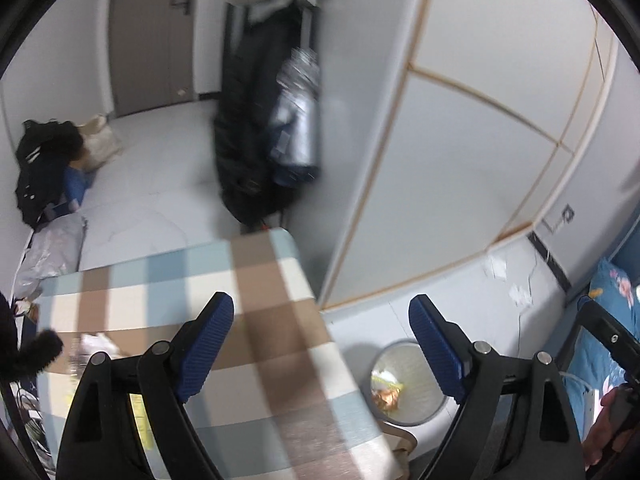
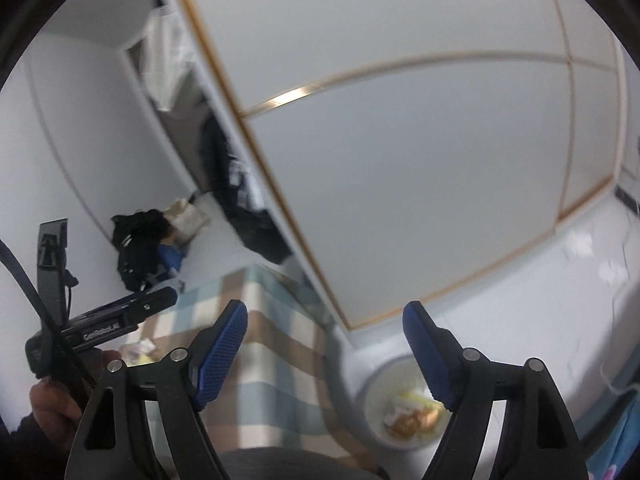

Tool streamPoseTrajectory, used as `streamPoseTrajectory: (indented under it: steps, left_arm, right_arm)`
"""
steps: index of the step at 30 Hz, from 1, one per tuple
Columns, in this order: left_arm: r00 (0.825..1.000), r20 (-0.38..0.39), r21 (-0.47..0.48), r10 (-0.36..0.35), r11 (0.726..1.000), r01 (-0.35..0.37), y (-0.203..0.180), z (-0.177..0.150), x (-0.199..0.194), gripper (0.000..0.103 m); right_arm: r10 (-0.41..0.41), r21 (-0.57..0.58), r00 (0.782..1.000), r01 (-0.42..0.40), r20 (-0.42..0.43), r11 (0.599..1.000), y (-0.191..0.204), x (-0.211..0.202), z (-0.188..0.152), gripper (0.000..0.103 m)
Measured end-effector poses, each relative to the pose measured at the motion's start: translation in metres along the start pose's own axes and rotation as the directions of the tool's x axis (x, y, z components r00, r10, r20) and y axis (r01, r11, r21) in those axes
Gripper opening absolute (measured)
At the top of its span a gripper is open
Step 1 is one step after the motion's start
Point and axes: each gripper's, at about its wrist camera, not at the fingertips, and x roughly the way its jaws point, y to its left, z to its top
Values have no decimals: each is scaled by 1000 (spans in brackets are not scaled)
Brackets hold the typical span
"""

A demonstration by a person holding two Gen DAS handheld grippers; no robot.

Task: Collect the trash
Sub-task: 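Bring both open tools back to the yellow bag on the table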

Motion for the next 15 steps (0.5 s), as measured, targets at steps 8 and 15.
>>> streamPoseTrajectory:
  steps: [8, 15]
  left_arm:
    - [992, 75, -87, 105, 991, -99, 48, -6, -42, 94]
    - [972, 112, -120, 209, 973, -195, 102, -14, -60, 94]
  right_arm:
    - [109, -82, 994, -109, -4, 991, 82, 3, 6, 84]
    - [171, -144, 982, -181, -74, 973, 150, 26, -11, 87]
